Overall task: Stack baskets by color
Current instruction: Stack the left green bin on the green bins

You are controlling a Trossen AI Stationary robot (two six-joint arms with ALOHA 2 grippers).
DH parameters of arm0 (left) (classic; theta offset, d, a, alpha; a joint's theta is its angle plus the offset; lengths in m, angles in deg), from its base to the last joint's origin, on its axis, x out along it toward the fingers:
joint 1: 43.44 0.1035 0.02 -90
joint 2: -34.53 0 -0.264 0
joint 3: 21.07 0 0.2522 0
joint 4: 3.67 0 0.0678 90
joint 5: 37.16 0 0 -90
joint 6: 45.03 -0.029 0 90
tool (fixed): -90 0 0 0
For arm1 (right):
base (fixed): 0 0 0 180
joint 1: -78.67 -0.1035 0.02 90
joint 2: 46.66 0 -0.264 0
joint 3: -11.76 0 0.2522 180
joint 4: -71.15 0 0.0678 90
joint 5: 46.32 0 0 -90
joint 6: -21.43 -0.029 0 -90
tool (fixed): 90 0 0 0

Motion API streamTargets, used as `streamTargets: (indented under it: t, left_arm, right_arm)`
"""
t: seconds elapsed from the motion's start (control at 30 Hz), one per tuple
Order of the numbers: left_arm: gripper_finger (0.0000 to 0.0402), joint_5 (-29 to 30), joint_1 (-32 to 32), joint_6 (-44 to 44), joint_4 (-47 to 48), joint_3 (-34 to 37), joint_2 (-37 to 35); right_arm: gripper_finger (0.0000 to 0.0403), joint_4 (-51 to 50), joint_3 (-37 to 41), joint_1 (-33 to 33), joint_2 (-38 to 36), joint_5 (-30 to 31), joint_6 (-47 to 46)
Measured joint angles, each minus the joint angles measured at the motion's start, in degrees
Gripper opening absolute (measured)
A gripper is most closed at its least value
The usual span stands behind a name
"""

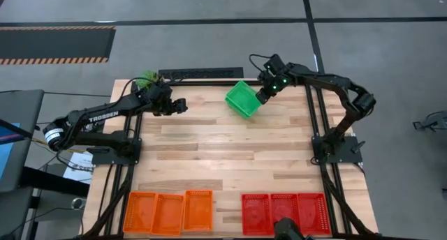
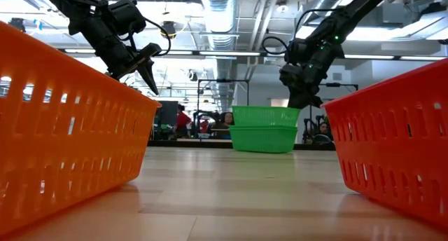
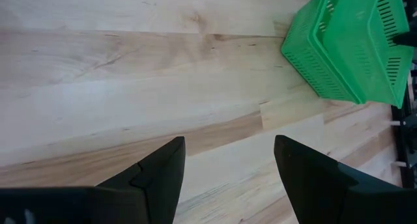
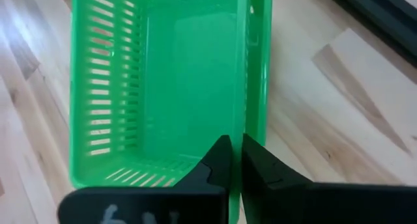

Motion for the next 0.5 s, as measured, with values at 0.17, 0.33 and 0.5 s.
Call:
streamTargets:
  t: [0.17, 0.33, 0.5]
  left_arm:
    - [0.0224, 0.0, 0.0, 0.0, 0.0, 0.0, 0.0]
    - [0.0224, 0.0, 0.0, 0.0, 0.0, 0.0, 0.0]
    - [0.0224, -0.02, 0.01, 0.01, 0.09, 0.0, 0.0]
  right_arm:
    - [0.0034, -0.09, 0.02, -0.71, 0.0, 2.17, 0.4]
    - [0.004, -0.11, 0.04, -0.62, 0.0, 2.45, 0.25]
    - [0.0058, -0.3, 0.04, -0.6, 0.0, 2.55, 0.21]
